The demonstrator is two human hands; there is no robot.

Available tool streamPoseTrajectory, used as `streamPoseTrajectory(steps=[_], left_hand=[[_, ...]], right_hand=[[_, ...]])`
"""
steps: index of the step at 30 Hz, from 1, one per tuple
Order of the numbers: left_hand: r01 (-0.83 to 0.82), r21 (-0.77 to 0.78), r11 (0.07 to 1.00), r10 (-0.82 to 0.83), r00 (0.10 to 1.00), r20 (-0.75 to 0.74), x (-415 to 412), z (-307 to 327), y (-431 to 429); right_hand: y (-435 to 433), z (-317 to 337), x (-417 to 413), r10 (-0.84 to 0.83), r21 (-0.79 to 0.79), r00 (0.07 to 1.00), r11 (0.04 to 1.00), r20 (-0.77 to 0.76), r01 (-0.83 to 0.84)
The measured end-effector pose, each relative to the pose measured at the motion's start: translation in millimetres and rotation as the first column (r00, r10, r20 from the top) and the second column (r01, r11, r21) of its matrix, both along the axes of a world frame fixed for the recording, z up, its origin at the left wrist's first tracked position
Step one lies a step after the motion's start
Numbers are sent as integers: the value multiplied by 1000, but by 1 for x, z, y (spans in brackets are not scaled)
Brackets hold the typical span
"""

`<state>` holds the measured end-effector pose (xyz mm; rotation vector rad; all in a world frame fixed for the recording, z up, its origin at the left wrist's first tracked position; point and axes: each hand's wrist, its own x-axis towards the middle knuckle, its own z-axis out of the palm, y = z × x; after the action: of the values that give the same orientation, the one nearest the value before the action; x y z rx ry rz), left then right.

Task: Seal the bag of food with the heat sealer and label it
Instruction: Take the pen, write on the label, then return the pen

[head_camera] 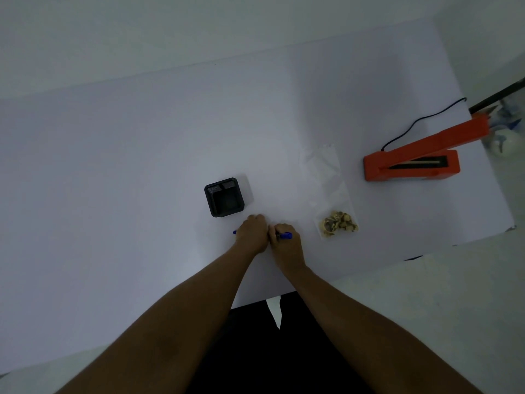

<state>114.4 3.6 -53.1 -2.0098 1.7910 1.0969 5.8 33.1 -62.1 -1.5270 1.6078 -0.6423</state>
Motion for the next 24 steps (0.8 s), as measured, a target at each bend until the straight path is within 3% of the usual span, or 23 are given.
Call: streamPoseTrajectory(steps=[24], left_hand=[[-7,12,1000,7,1000,-13,1,-2,1]], right_hand=[[2,12,-8,19,-58,998,998,-57,-23]])
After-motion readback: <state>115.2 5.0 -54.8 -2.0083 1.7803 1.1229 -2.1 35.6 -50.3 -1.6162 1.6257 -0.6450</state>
